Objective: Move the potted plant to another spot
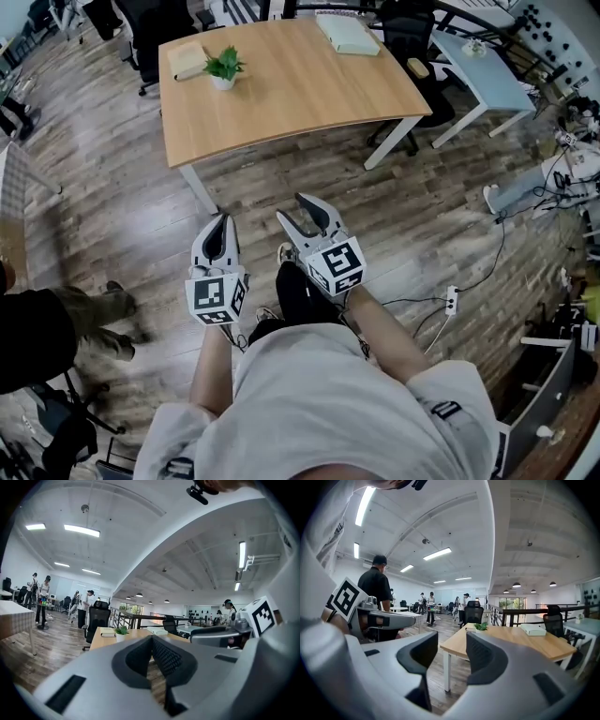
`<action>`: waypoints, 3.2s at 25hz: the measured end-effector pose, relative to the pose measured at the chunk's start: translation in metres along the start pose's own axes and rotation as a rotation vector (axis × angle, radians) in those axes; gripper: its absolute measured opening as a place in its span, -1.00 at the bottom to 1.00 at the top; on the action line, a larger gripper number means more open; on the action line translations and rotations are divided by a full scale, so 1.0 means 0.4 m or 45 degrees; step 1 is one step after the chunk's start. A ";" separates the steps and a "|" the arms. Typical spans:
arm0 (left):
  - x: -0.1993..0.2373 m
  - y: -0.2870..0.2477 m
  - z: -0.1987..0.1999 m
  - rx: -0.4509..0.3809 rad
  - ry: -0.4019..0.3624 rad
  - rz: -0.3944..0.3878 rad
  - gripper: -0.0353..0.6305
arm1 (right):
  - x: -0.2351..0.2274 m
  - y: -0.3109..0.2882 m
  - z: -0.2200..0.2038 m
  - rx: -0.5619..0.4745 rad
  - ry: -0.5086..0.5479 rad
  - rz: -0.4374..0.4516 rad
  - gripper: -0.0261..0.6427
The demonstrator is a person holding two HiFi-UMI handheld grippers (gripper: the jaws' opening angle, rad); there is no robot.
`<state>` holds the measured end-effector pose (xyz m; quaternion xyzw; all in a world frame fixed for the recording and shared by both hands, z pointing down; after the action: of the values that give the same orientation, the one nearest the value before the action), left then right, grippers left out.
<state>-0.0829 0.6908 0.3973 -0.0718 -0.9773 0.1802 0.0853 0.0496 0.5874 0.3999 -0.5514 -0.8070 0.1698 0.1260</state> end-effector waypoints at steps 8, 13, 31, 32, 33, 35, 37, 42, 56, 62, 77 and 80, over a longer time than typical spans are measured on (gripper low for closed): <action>0.101 -0.171 0.074 0.030 -0.017 0.084 -0.86 | -0.159 -0.183 0.053 -0.020 -0.013 0.073 -0.27; 0.152 -0.300 0.141 0.063 -0.015 0.113 -0.86 | -0.258 -0.288 0.111 -0.029 -0.013 0.113 -0.22; 0.237 -0.610 0.136 0.253 0.066 0.192 -0.86 | -0.515 -0.533 0.065 0.149 0.165 0.244 0.07; 0.251 -0.622 0.132 0.262 0.072 0.193 -0.86 | -0.522 -0.549 0.063 0.160 0.171 0.249 0.08; 0.264 -0.636 0.129 0.271 0.076 0.193 -0.86 | -0.530 -0.566 0.061 0.169 0.170 0.251 0.07; 0.291 -0.669 0.127 0.283 0.079 0.188 -0.86 | -0.551 -0.602 0.060 0.186 0.160 0.248 0.08; 0.320 -0.707 0.131 0.292 0.080 0.182 -0.86 | -0.573 -0.640 0.065 0.204 0.150 0.241 0.08; 0.396 -0.810 0.151 0.312 0.096 0.141 -0.86 | -0.624 -0.741 0.080 0.249 0.145 0.232 0.09; 0.615 -1.034 0.172 0.465 0.110 -0.037 -0.86 | -0.695 -0.972 0.087 0.433 0.079 0.228 0.09; 0.653 -1.088 0.167 0.490 0.150 -0.079 -0.86 | -0.717 -1.025 0.109 0.484 0.148 0.221 0.10; 0.704 -1.205 0.098 0.615 0.240 0.047 -0.86 | -0.780 -1.263 0.066 0.540 0.305 0.461 0.13; 0.704 -1.218 0.088 0.644 0.250 0.102 -0.86 | -0.789 -1.303 0.051 0.545 0.327 0.526 0.15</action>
<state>-0.4177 0.2764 0.5822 -0.1037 -0.8847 0.4140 0.1876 -0.2864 0.1161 0.5916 -0.6813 -0.6015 0.2869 0.3027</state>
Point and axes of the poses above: the fingertips, and each gripper's own axes: y backward along the fingers, x to its left, z out of its top, the point moved 4 cm from there along y, backward along the fingers, and after that the axes turned 15 degrees about x, right-handed, at the moved point
